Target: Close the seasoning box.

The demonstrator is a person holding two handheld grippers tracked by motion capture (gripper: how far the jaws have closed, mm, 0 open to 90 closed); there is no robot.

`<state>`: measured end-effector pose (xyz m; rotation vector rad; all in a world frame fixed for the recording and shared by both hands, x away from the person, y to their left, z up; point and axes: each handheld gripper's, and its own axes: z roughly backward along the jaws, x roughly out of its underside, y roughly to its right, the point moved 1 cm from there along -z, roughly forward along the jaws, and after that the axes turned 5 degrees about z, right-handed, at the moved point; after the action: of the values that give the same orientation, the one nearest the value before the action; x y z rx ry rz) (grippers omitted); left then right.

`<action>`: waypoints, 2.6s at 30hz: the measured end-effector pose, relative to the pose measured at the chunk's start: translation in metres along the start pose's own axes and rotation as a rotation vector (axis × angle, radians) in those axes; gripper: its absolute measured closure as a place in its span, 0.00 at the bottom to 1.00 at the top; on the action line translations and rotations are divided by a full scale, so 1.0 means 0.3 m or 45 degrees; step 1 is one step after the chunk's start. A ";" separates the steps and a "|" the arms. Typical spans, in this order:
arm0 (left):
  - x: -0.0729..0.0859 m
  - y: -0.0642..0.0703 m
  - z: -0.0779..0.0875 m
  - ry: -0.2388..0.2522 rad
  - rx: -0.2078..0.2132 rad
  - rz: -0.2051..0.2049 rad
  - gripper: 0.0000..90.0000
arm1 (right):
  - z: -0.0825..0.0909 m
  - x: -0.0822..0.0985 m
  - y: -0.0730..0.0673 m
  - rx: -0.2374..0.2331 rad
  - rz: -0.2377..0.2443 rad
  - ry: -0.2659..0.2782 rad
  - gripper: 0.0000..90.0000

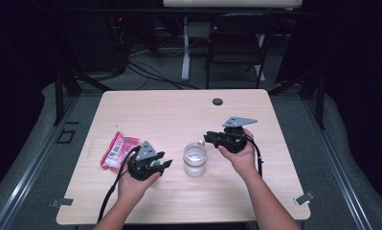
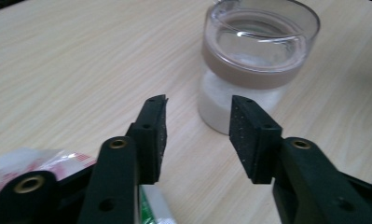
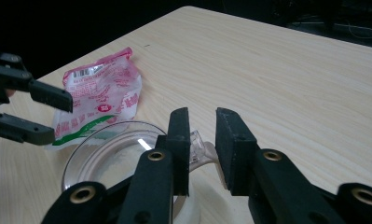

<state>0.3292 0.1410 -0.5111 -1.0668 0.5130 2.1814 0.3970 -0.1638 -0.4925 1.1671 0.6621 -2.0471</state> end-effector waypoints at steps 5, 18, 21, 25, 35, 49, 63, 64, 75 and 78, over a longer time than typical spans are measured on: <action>0.025 -0.048 0.060 0.020 -0.062 0.019 0.56 | 0.000 0.002 0.000 0.002 -0.001 0.000 0.78; 0.113 -0.168 0.187 0.065 -0.210 0.103 0.53 | -0.002 0.011 -0.010 0.015 0.001 -0.010 0.71; 0.142 -0.196 0.199 0.053 -0.268 0.102 0.54 | 0.000 0.017 -0.012 0.024 -0.003 -0.009 0.70; 0.187 -0.231 0.198 0.051 -0.294 0.145 0.52 | 0.008 0.031 -0.014 0.046 -0.004 -0.020 0.68; 0.233 -0.294 0.153 0.012 -0.302 0.190 0.52 | 0.025 0.072 -0.002 0.100 -0.034 -0.045 0.64; 0.237 -0.302 0.095 -0.058 -0.299 0.162 0.50 | 0.020 0.143 0.051 0.176 -0.107 -0.096 0.62; 0.237 -0.297 0.083 -0.068 -0.293 0.161 0.48 | -0.013 0.208 0.094 0.249 -0.172 -0.160 0.60; 0.237 -0.296 0.082 -0.067 -0.293 0.162 0.48 | -0.013 0.210 0.097 0.249 -0.175 -0.160 0.60; 0.232 -0.288 0.081 -0.067 -0.290 0.139 0.48 | -0.016 0.225 0.122 0.274 -0.198 -0.168 0.59; 0.232 -0.287 0.077 -0.069 -0.293 0.142 0.48 | -0.012 0.228 0.132 0.275 -0.216 -0.164 0.59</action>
<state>0.3446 0.2425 -0.5585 -1.1181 0.3082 2.4053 0.4041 -0.2077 -0.5582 1.1173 0.5011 -2.3632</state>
